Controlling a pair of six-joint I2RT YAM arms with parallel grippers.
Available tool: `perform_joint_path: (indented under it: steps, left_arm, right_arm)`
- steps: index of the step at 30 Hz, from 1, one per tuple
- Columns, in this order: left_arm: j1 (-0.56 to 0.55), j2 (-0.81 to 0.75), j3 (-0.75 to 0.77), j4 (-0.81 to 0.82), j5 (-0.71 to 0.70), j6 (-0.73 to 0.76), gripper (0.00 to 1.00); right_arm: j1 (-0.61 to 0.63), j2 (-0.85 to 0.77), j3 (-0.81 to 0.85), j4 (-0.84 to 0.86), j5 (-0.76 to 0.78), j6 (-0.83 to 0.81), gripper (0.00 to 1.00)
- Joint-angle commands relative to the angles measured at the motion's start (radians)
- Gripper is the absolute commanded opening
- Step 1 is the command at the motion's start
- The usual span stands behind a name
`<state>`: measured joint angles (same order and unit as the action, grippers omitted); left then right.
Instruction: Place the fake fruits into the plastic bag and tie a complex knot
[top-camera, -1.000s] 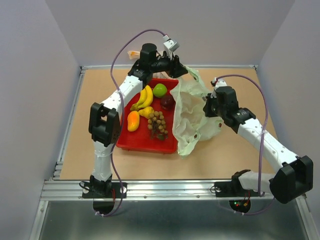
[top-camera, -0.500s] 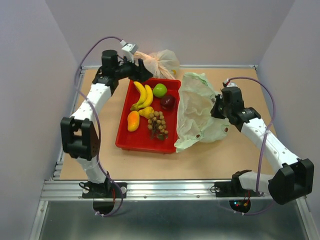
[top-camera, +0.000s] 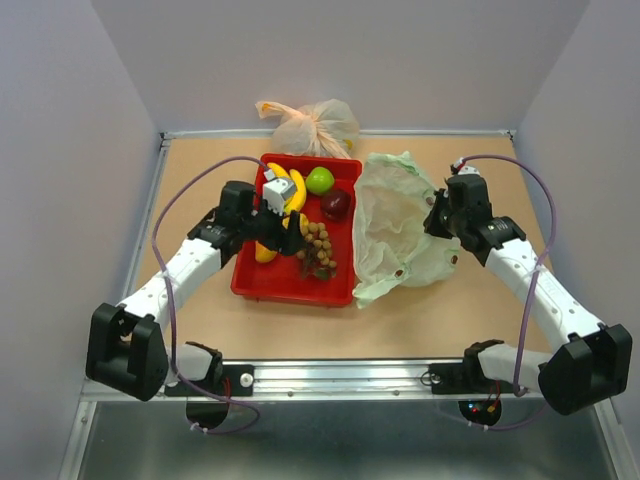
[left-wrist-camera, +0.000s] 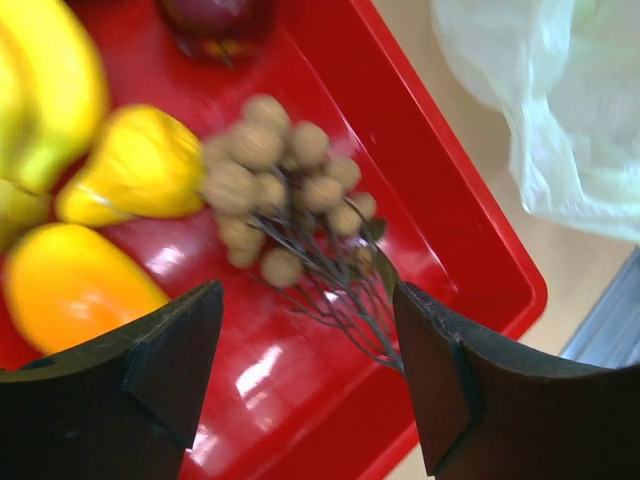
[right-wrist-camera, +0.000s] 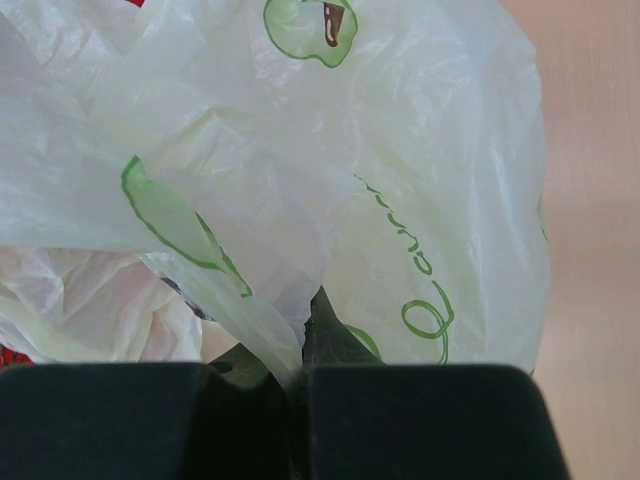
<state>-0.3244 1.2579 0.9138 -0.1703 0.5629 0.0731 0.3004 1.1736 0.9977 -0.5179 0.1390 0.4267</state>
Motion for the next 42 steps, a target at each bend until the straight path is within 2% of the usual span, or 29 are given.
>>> perform_joint_path:
  steps: [1, 4, 7, 16, 20, 22, 25, 27, 28, 31, 34, 37, 42]
  left_arm:
    - [-0.088, 0.013, -0.024, 0.011, -0.103, -0.061, 0.77]
    - [-0.114, 0.073, -0.026, 0.017, -0.145, -0.126, 0.73]
    - [-0.12, 0.13, -0.027, 0.034, -0.25, -0.206, 0.68]
    - [-0.169, 0.224, -0.029, 0.084, -0.199, -0.262, 0.58]
    - [-0.168, 0.259, -0.024, 0.098, -0.184, -0.265, 0.44]
    - [-0.168, 0.265, -0.018, 0.101, -0.17, -0.251, 0.34]
    - [-0.168, 0.236, 0.01, 0.078, -0.153, -0.217, 0.1]
    - [-0.159, 0.163, 0.023, 0.071, -0.117, -0.182, 0.0]
    - [-0.159, 0.163, 0.03, 0.071, -0.094, -0.182, 0.0]
    - [-0.137, -0.009, 0.059, 0.094, 0.0, -0.139, 0.0]
    - [-0.136, -0.105, 0.109, 0.106, 0.066, -0.127, 0.0]
    - [-0.136, -0.15, 0.169, 0.106, 0.107, -0.13, 0.0]
    - [-0.148, -0.147, 0.261, 0.166, 0.175, -0.182, 0.0]
  right_arm:
    - [-0.007, 0.008, -0.021, 0.019, 0.013, 0.006, 0.0]
    - [-0.009, 0.009, -0.022, 0.022, 0.016, 0.004, 0.01]
    - [-0.007, 0.008, -0.022, 0.024, 0.011, 0.006, 0.0]
    - [-0.014, 0.004, -0.028, 0.022, 0.013, 0.004, 0.01]
    - [-0.015, 0.0, -0.036, 0.022, -0.009, 0.015, 0.0]
    - [-0.018, 0.0, -0.036, 0.022, -0.021, 0.02, 0.0]
    - [-0.021, 0.0, -0.031, 0.019, -0.047, 0.032, 0.01]
    - [-0.03, 0.001, -0.024, 0.013, -0.091, 0.056, 0.0]
    - [-0.037, 0.003, -0.019, 0.01, -0.116, 0.057, 0.0]
    - [-0.053, 0.008, 0.013, -0.002, -0.229, 0.095, 0.0]
    - [-0.075, 0.011, 0.041, -0.019, -0.306, 0.133, 0.0]
    - [-0.102, 0.026, 0.045, -0.024, -0.404, 0.17, 0.0]
    - [-0.136, 0.057, 0.015, -0.019, -0.473, 0.218, 0.0]
